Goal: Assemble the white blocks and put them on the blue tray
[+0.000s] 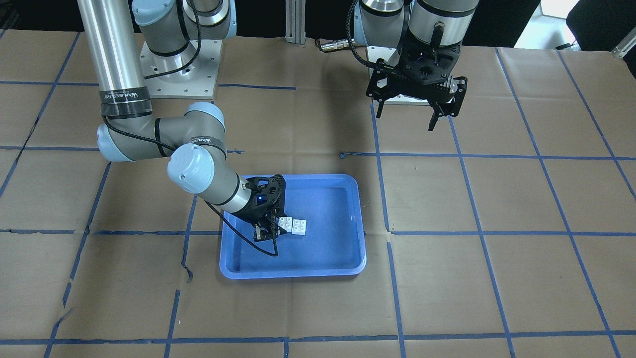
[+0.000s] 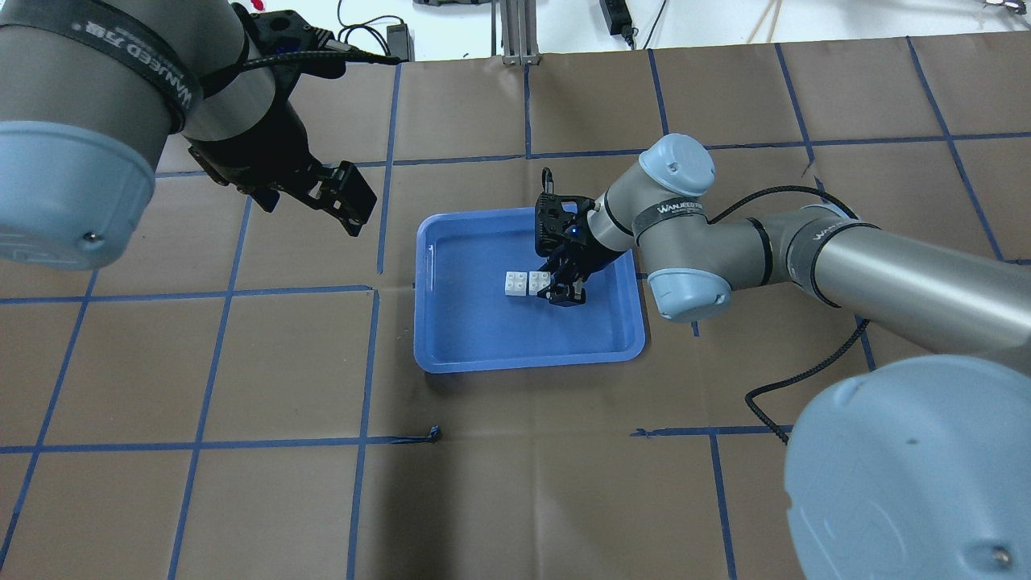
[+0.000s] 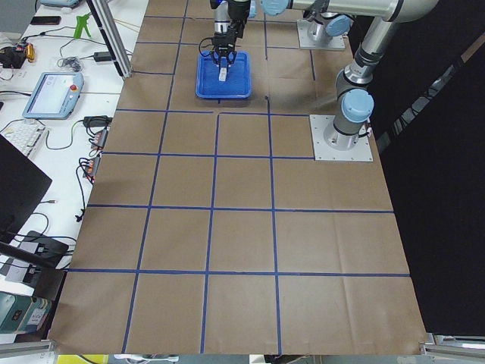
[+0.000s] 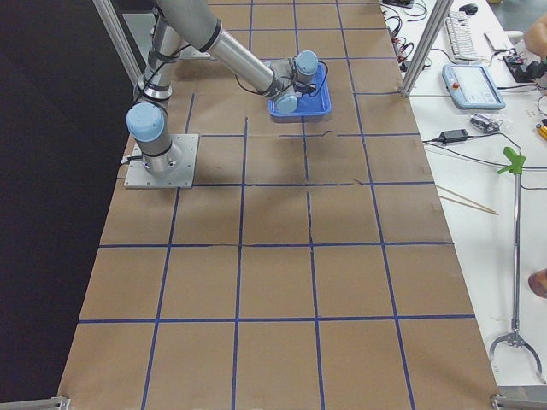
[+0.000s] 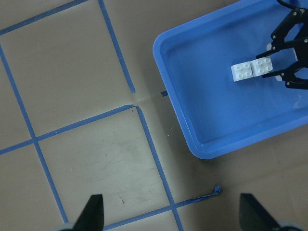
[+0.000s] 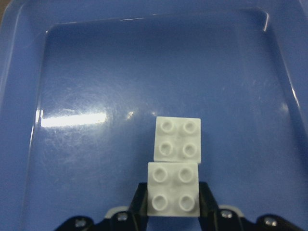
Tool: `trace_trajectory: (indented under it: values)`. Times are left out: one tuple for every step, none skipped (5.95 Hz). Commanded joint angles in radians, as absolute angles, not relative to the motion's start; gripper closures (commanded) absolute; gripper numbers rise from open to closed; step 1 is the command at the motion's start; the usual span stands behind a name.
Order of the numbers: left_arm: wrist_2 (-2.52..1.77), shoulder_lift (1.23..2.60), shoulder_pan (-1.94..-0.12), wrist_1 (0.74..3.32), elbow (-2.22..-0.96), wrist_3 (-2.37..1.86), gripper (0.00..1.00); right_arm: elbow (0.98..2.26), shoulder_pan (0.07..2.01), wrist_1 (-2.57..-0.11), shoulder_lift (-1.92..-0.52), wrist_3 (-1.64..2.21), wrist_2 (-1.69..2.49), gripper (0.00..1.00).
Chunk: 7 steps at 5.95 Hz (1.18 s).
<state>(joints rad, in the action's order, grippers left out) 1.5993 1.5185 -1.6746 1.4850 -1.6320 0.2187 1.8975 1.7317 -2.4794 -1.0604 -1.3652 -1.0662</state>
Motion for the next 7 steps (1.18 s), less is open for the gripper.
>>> trace_trajectory:
  values:
    - [1.594, 1.519, -1.669, 1.476, -1.631, 0.133, 0.0, 1.898, 1.744, -2.502, -1.048, -1.364, -1.068, 0.57]
    - [1.595, 1.513, -1.667, 1.473, -1.631, 0.038, 0.0, 1.898, 1.744, -2.5, -1.048, -1.364, -1.068, 0.57]
    - [1.595, 1.5, -1.667, 1.479, -1.631, -0.048, 0.0, 1.898, 1.744, -2.5, -1.049, -1.362, -1.068, 0.57]
    - [1.595, 1.499, -1.667, 1.48, -1.634, -0.075, 0.0, 1.896, 1.744, -2.5, -1.051, -1.362, -1.066, 0.57]
    - [1.597, 1.494, -1.666, 1.482, -1.632, -0.077, 0.0, 1.893, 1.744, -2.5, -1.055, -1.362, -1.065, 0.57]
    - [1.597, 1.491, -1.667, 1.482, -1.629, -0.08, 0.0, 1.891, 1.744, -2.511, -1.055, -1.358, -1.063, 0.57]
    - [1.597, 1.491, -1.667, 1.476, -1.632, -0.08, 0.0, 1.891, 1.744, -2.516, -1.055, -1.35, -1.063, 0.57]
